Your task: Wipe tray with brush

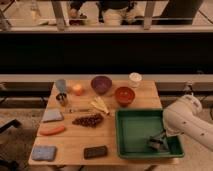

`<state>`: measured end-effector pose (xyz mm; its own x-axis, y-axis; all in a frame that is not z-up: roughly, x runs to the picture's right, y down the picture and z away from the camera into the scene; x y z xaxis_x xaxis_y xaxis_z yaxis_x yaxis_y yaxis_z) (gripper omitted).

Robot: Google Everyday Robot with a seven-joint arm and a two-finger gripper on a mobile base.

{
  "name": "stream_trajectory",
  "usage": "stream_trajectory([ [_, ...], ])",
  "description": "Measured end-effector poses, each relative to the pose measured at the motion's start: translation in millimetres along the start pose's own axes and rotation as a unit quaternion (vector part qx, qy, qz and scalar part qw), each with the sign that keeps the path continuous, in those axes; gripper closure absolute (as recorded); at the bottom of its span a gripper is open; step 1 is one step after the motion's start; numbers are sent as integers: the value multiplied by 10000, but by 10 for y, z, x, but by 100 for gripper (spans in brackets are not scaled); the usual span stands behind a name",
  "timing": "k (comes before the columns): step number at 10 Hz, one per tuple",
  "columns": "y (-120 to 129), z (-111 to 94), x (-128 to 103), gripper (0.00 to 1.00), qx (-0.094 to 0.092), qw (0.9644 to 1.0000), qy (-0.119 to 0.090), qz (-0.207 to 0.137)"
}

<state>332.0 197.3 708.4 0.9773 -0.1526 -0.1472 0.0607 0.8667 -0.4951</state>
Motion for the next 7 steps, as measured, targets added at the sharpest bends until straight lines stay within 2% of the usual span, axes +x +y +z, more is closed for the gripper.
stream_trajectory([
  [4,-74,54,79,100,-52,9999,36,117],
  [7,-347,183,-57,100,-72,10000,-12,56],
])
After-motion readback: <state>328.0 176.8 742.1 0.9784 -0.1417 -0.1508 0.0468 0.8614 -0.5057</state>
